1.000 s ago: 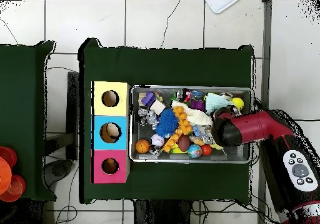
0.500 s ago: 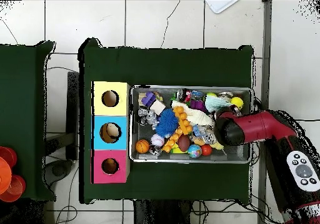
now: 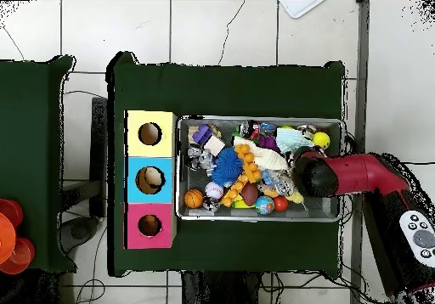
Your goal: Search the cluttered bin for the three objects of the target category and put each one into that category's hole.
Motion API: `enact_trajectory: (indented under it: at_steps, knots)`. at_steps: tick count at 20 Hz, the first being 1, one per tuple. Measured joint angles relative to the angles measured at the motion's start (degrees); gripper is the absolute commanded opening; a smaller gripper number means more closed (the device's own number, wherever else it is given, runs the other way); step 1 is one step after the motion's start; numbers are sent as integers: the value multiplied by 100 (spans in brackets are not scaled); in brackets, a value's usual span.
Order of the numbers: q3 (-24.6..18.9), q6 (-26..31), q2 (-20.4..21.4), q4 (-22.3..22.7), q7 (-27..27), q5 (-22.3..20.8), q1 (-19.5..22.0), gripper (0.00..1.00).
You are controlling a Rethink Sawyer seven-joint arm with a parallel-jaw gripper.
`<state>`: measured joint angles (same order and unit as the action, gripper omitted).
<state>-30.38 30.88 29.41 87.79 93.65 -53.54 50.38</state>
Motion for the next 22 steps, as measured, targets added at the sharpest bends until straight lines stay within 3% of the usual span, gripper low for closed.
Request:
enact_trajectory:
  at_steps: [4,8,15,22]
  knots:
    - [12,151,255,254,0,347,-176,0]
    - [103,199,515,462,0,627,-620,0]
    - [380,196,685,619,1,921,-1439,0]
    - [582,195,731,653,1,1134,-1779,0]
